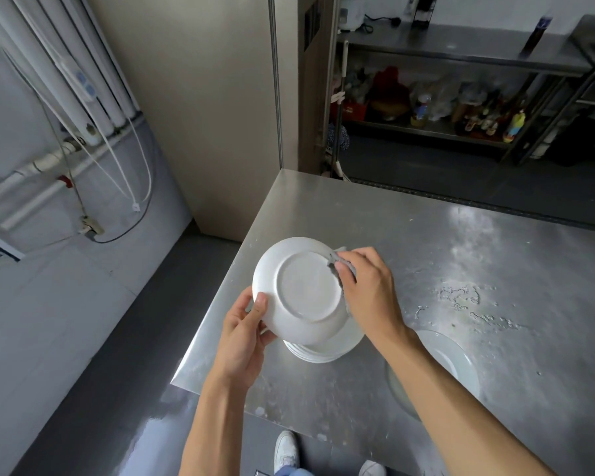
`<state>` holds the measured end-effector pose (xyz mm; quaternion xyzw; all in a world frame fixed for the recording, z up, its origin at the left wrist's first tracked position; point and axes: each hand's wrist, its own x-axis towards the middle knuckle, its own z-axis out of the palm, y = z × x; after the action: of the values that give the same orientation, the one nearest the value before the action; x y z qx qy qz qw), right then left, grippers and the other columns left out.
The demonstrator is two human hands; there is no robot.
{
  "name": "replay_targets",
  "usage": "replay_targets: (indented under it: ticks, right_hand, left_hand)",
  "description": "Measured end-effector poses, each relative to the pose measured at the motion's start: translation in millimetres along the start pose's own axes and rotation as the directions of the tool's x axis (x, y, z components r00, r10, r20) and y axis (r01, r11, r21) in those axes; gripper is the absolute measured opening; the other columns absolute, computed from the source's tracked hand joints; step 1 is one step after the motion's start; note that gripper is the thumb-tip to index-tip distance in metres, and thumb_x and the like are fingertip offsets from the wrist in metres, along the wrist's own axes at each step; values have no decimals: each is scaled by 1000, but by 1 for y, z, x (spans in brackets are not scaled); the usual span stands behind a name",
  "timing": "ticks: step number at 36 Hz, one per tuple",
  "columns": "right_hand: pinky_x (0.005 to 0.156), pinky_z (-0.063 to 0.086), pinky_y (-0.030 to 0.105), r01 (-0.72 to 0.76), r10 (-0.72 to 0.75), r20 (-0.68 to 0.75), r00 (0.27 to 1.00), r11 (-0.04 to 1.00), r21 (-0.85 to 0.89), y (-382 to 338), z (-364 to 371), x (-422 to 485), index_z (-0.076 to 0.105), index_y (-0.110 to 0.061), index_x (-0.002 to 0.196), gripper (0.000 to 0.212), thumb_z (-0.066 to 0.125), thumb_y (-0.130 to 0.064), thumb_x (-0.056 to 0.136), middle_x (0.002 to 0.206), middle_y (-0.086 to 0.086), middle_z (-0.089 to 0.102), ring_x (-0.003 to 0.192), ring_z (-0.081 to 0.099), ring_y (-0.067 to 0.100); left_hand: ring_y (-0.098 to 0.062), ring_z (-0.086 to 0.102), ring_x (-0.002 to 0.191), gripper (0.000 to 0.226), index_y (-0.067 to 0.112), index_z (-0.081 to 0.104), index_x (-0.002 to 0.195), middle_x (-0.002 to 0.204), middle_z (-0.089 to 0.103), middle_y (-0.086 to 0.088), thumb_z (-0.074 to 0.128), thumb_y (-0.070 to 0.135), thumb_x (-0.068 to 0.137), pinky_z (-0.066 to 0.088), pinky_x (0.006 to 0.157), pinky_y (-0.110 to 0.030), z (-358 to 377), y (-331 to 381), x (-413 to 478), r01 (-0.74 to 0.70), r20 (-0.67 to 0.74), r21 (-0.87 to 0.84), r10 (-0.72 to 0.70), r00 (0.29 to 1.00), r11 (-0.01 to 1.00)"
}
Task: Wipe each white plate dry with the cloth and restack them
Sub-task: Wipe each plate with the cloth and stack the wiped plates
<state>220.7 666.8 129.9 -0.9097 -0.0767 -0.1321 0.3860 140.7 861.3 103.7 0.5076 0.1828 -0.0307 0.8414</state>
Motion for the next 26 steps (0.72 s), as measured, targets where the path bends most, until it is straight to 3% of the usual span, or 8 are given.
replay_targets:
  ticks: [6, 11, 13, 19, 26]
  right_hand:
    - [87, 52, 32, 65, -68, 51, 996, 996, 58, -19, 0, 10, 75, -14, 114, 20, 63, -12, 98, 108, 1, 61, 93, 64, 17]
    - [89, 49, 24, 199, -213, 105, 971, 972, 128, -39, 6, 10, 76, -17, 115, 23, 65, -9, 96, 109, -1, 61, 95, 63, 14]
    - [91, 49, 28, 255, -270, 134, 953, 960, 118, -44, 11, 9, 77, -19, 113, 24, 65, -9, 95, 109, 0, 60, 98, 62, 18]
    - [87, 47, 33, 363, -379, 252, 890, 925, 111, -49, 22, -2, 75, -17, 108, 18, 63, -10, 97, 108, -1, 58, 91, 53, 19]
    - [91, 47, 36, 342, -362, 354, 862, 932, 120, -50, 24, -7, 75, -13, 111, 19, 60, -11, 100, 115, 0, 59, 99, 54, 23]
  left_hand:
    - [-24, 74, 103, 34, 30, 72, 127, 122, 75, -9, 61, 45, 99, 62, 82, -36, 7, 4, -3, -41, 101, 179, 24, 995, 983]
    - [-23, 74, 100, 34, 27, 72, 128, 115, 77, -11, 58, 44, 101, 61, 82, -35, 20, 2, -2, -82, 123, 234, 54, 991, 969]
    - [-27, 74, 103, 33, 27, 71, 129, 115, 76, -12, 57, 43, 103, 62, 85, -38, 23, 1, 0, -90, 104, 236, 67, 992, 968]
    - [-30, 71, 118, 41, 25, 69, 132, 127, 74, -13, 55, 47, 101, 61, 86, -34, 23, 2, 5, -49, 43, 92, 45, 998, 995]
    - [-22, 71, 107, 44, 17, 66, 135, 124, 73, -15, 56, 42, 100, 61, 88, -33, 15, -8, 9, -8, 13, -49, 8, 1000, 999]
